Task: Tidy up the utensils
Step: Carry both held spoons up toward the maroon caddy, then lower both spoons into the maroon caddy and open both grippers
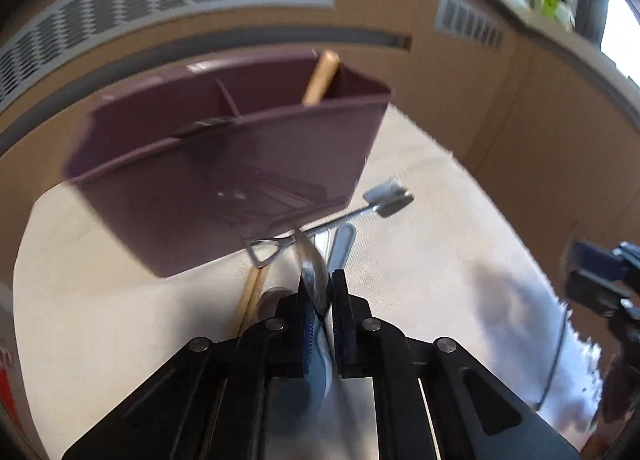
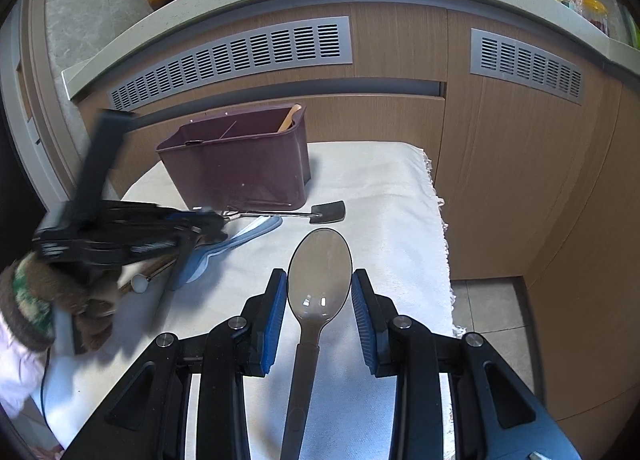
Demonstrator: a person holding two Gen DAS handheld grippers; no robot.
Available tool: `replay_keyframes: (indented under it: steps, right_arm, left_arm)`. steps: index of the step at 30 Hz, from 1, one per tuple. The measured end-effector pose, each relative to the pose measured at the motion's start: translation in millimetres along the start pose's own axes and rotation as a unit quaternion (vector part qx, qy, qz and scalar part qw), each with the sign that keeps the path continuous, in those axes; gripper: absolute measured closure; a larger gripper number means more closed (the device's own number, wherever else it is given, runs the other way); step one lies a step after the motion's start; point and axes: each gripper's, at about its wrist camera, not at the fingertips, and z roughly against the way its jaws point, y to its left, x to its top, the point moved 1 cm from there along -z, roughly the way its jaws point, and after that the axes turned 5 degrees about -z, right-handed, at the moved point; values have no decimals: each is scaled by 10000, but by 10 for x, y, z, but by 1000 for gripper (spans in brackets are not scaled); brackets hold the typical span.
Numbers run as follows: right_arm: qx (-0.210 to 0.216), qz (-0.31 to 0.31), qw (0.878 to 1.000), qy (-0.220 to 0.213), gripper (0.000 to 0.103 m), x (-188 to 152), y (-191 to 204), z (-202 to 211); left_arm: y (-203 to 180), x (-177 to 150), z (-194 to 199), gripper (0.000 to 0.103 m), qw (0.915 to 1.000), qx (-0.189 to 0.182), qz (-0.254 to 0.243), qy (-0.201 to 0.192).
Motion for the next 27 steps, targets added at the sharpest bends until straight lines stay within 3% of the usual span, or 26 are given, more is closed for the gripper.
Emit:
replay_keyframes:
  steps: [8,14,17,22,27]
  right_arm:
    - [61,189,9997,-103,72,47,211,116]
    - [171,326,9972,-654,73,368,375,450]
    - [198,477,9905,-1273,73,806,510,757]
    - [-10,756,9667,-2443,72,1619,752,1157]
    - [34,780,9575,-2778,72,2072,868,935]
  left_arm:
    - [147,-200,460,95,9967,-45,649,-493]
    - [40,-39,1207,95,9861,177,568,-1551]
    - [-31,234,1620,95,9743,413,299,-2195]
    - [-35,920,2212,95,9377,919,-58,-3351]
    - [185,1392,2298,95,9146,1192,-13,-3864]
